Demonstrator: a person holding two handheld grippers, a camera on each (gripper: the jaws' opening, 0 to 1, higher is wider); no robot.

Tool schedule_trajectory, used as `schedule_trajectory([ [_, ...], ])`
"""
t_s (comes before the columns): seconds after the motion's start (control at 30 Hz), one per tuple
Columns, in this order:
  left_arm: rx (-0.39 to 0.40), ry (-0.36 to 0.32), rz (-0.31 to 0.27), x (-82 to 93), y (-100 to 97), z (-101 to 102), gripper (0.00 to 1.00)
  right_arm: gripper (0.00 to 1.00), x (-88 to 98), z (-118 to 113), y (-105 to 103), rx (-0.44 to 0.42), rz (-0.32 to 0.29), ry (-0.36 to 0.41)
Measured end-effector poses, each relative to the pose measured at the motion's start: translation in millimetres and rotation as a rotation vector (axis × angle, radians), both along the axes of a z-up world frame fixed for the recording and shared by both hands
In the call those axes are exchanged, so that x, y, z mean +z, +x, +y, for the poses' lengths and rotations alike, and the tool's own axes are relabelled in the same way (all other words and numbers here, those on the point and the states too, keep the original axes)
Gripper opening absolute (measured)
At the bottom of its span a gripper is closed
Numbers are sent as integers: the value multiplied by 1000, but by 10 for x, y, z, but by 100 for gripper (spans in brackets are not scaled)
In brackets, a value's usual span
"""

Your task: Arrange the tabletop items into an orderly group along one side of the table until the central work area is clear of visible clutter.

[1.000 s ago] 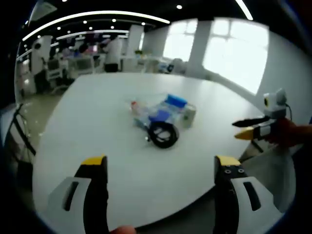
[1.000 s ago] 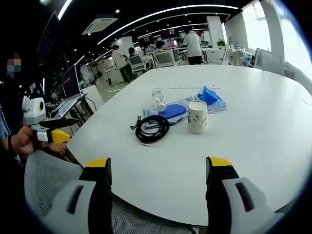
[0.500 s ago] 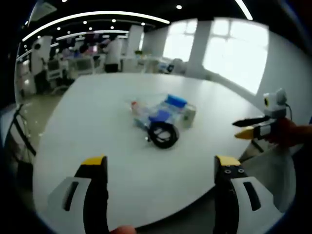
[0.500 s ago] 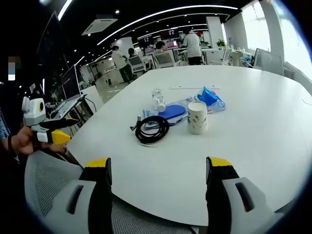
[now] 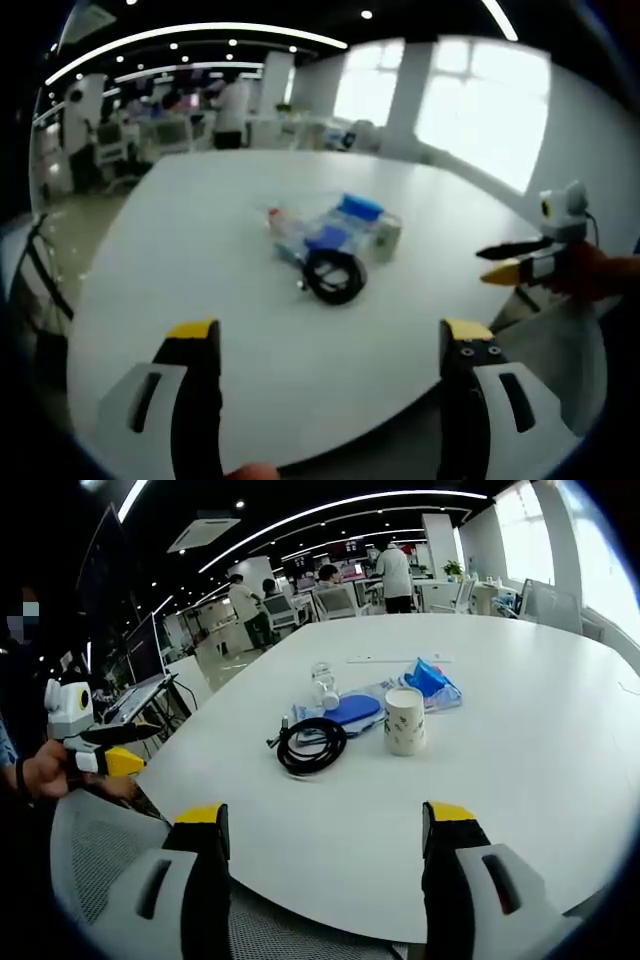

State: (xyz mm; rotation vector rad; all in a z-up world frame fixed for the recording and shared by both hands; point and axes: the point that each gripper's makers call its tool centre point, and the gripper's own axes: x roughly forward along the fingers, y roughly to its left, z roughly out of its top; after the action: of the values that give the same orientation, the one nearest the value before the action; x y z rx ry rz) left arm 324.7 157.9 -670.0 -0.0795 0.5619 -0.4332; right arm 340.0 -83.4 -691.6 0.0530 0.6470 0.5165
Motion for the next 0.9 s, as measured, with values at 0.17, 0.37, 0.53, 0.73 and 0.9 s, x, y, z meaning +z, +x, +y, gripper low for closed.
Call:
schedule_trajectory([
  [0.17,1,-1,0,1,1,2,87,79,0,0,0,-1,0,0],
  [0.37,-2,0,1,-2,-3,-3,87,79,-5,3,-4,3,1,-1],
  [0.53,-2,1,2,-14,2,0,87,79,-9,5,-7,5,3,-2],
  [0.73,-4,1,4,-8,-2,-13,87,79,-14,8,-10,9,6,-5],
  [0.9,-7,3,4,-11,-4,-20,87,79,-15,5,-8,8,8,-4],
])
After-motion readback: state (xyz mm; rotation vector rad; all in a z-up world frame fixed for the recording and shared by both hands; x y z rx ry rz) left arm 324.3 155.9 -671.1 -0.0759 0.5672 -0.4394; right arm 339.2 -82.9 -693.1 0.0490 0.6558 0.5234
